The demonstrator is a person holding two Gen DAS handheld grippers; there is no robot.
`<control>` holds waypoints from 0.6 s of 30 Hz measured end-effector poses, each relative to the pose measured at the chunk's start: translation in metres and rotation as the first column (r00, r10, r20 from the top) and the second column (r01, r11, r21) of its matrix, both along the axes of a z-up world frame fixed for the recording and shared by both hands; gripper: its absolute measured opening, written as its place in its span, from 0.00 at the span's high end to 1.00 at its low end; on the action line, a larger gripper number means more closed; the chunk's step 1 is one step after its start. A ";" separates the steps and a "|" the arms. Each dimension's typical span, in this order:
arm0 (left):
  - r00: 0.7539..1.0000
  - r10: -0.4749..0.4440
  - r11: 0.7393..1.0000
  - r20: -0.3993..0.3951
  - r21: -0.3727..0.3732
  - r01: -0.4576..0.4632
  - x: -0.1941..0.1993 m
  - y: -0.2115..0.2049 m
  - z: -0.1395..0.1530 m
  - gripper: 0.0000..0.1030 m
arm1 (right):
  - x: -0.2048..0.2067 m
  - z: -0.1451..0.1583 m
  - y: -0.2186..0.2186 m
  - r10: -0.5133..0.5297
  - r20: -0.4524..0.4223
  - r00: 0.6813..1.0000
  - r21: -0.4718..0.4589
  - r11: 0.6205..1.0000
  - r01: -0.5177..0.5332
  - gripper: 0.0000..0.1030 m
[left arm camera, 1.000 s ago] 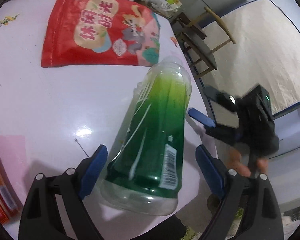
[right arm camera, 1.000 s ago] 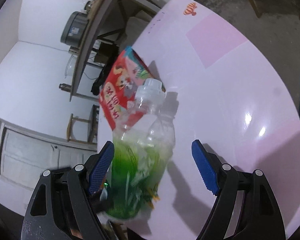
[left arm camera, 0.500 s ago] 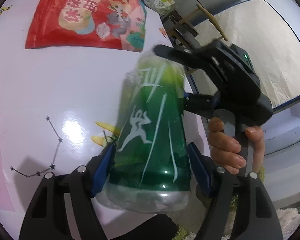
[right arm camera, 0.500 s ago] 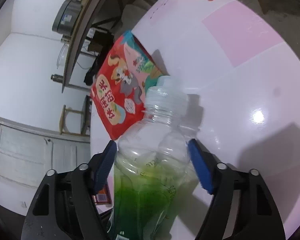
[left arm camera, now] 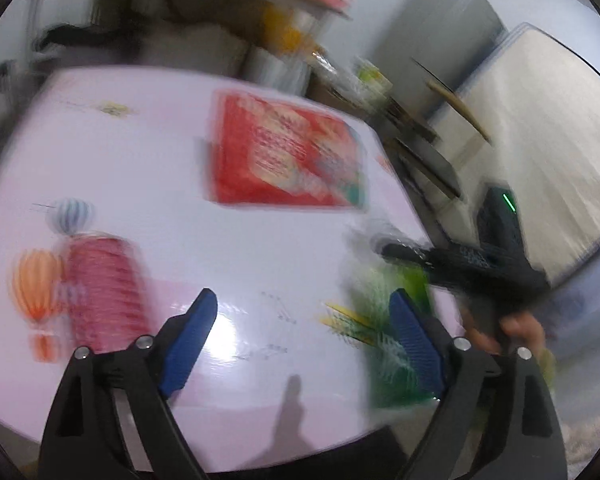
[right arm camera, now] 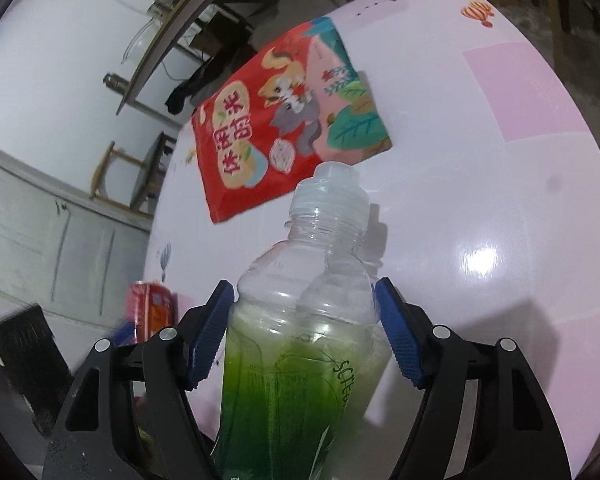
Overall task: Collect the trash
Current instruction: 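Close the right tool on the green-liquid bottle while the left tool reaches the red can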
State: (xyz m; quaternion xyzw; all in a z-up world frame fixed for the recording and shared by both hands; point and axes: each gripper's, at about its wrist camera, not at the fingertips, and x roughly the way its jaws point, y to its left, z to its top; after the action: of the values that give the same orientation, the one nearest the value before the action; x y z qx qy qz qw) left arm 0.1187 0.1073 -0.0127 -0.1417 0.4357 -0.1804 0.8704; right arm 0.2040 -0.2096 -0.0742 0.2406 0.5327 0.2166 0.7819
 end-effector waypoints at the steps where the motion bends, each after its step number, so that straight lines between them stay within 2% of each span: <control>1: 0.999 0.043 0.999 0.010 0.009 -0.043 0.001 0.012 0.002 0.12 | -0.001 0.000 0.001 0.004 0.004 1.000 -0.008 1.000 -0.004 0.34; 2: 0.993 0.117 0.993 0.017 0.026 -0.118 0.003 0.032 0.004 0.11 | -0.001 0.000 0.001 0.005 0.005 1.000 -0.011 1.000 -0.005 0.34; 4: 0.980 0.199 0.979 -0.012 0.054 -0.198 0.011 0.057 0.000 0.11 | -0.002 0.000 0.002 0.005 0.005 1.000 -0.016 1.000 -0.005 0.34; 6: 0.972 0.227 0.973 -0.064 0.050 -0.224 0.021 0.075 -0.012 0.11 | 0.000 -0.001 0.003 0.006 0.004 1.000 -0.018 1.000 -0.006 0.34; 7: 0.962 0.243 0.970 -0.122 0.044 -0.240 0.029 0.085 -0.022 0.11 | 0.000 -0.001 0.003 0.007 0.004 1.000 -0.019 1.000 -0.007 0.34; 9: 0.952 0.246 0.969 -0.184 0.017 -0.247 0.038 0.095 -0.035 0.11 | 0.000 0.000 0.002 0.008 0.004 1.000 -0.020 1.000 -0.008 0.34; 13: 0.936 0.190 0.974 -0.297 -0.065 -0.218 0.050 0.102 -0.061 0.11 | -0.002 0.001 -0.001 0.009 0.007 1.000 -0.016 1.000 -0.009 0.34; 15: 0.930 0.178 0.976 -0.321 -0.065 -0.209 0.056 0.103 -0.068 0.12 | -0.002 0.001 0.000 0.009 0.008 1.000 -0.013 1.000 -0.009 0.34; 18: 0.938 0.156 0.984 -0.309 -0.034 -0.175 0.057 0.093 -0.068 0.17 | -0.001 0.000 0.000 0.010 0.007 1.000 -0.010 1.000 -0.009 0.34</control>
State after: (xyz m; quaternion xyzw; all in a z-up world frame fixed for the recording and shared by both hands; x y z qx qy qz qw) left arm 0.1759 0.2002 -0.0809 -0.2304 0.5456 -0.0959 0.8000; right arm 0.2030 -0.2092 -0.0740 0.2334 0.5323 0.2185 0.7838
